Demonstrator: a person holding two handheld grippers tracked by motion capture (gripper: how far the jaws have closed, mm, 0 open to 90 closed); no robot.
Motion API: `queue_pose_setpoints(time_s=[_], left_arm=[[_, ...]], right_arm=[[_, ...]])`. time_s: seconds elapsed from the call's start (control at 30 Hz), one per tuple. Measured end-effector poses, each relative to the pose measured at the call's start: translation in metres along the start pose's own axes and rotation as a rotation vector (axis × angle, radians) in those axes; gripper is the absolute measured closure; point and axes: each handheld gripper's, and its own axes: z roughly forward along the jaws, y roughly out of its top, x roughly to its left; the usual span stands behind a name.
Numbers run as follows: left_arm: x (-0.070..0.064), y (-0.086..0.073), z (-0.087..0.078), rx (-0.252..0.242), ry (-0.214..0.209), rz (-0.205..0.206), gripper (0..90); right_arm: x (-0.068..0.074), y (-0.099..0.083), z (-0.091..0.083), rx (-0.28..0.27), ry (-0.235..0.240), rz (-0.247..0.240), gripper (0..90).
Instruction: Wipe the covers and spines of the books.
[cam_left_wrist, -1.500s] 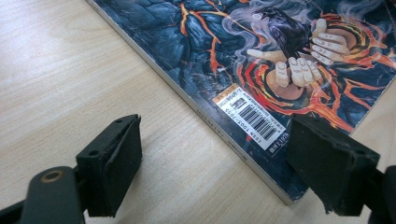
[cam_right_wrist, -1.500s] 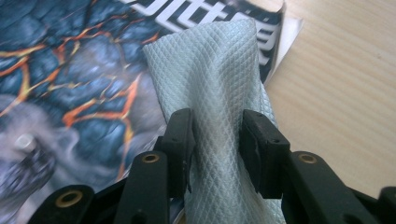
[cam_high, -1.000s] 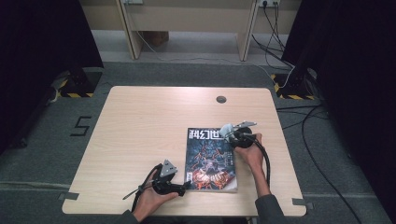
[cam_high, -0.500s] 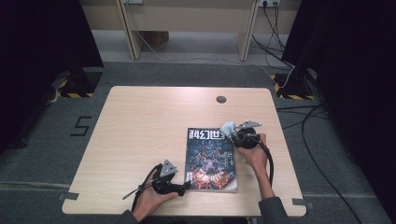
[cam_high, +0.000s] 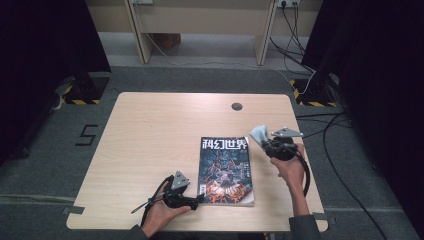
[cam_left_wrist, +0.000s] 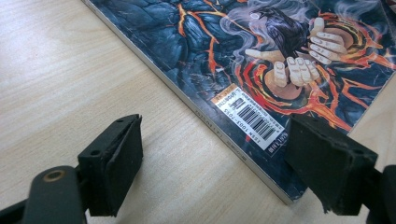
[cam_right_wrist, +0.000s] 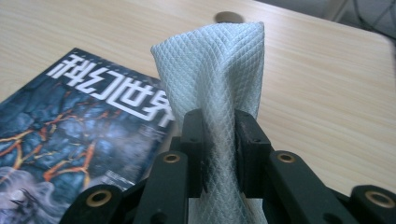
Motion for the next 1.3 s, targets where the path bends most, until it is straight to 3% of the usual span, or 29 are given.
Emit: queue_pose_setpoints(time_s=[0.17,0.23,0.33,0.43,0.63,0.8,0.93,1.3], left_arm=[[0.0,0.0,0.0,0.001,-0.001,0.001,18.4],[0.0,0.0,0.0,0.0,-0.001,-0.001,18.4],[0.0,0.0,0.0,0.0,-0.001,0.001,18.4],[0.0,0.0,0.0,-0.001,-0.003,0.001,18.4],[0.0,0.0,0.0,-0.001,-0.003,0.0,18.4],[0.0,0.0,0.0,-0.001,-0.002,-0.001,18.4],[0.0,0.0,0.0,-0.001,-0.001,-0.002,18.4],[0.0,0.0,0.0,0.002,-0.001,-0.001,18.6]], right_arm=[[-0.021,-0.014,-0.018,0.029,-0.083,0.003,76.2],[-0.028,-0.021,-0.02,0.031,-0.105,0.021,76.2],[-0.035,-0.031,-0.016,0.079,-0.134,0.014,76.2],[-0.035,-0.04,-0.01,0.122,-0.132,0.008,76.0],[-0.025,-0.05,0.006,0.243,-0.114,-0.056,75.6],[-0.017,-0.056,0.017,0.3,-0.091,-0.09,74.8],[-0.015,-0.057,0.02,0.313,-0.091,-0.111,74.1],[-0.017,-0.057,0.019,0.315,-0.088,-0.091,69.5]])
